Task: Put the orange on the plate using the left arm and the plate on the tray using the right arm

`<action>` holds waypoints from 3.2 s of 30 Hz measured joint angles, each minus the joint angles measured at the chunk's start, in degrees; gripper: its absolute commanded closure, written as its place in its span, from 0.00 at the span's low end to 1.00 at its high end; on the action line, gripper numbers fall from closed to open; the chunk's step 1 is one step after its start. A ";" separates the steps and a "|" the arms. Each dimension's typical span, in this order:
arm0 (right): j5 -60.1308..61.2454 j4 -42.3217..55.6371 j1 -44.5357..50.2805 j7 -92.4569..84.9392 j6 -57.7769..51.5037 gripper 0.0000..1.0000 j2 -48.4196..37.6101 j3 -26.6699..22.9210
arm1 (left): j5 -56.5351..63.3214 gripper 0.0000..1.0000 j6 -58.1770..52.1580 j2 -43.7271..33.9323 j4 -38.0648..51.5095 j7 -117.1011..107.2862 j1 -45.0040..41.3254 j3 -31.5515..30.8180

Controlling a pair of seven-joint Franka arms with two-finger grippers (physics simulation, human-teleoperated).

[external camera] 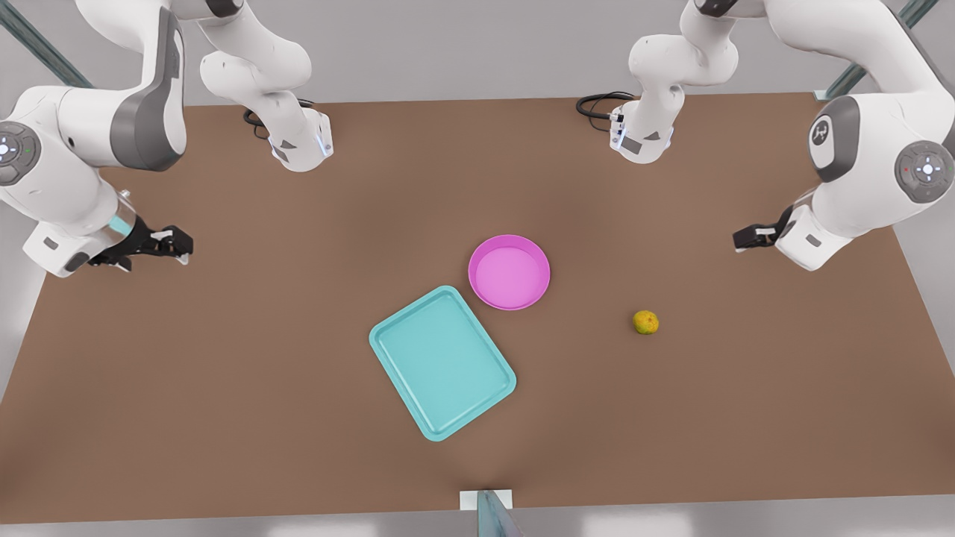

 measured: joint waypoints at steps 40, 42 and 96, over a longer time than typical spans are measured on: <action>0.17 -0.53 0.04 -3.18 1.07 0.00 3.58 -0.02 | -8.02 0.00 50.93 23.98 -28.98 -2.89 -4.11 -3.00; 0.21 -0.53 0.05 -3.22 1.08 0.00 3.60 -0.02 | -8.03 0.00 51.65 24.56 -28.93 -3.02 -4.12 -3.06; 37.75 -15.88 36.38 21.42 31.77 0.00 22.07 0.03 | 2.11 0.00 -9.83 0.14 9.79 -10.89 -1.49 -7.07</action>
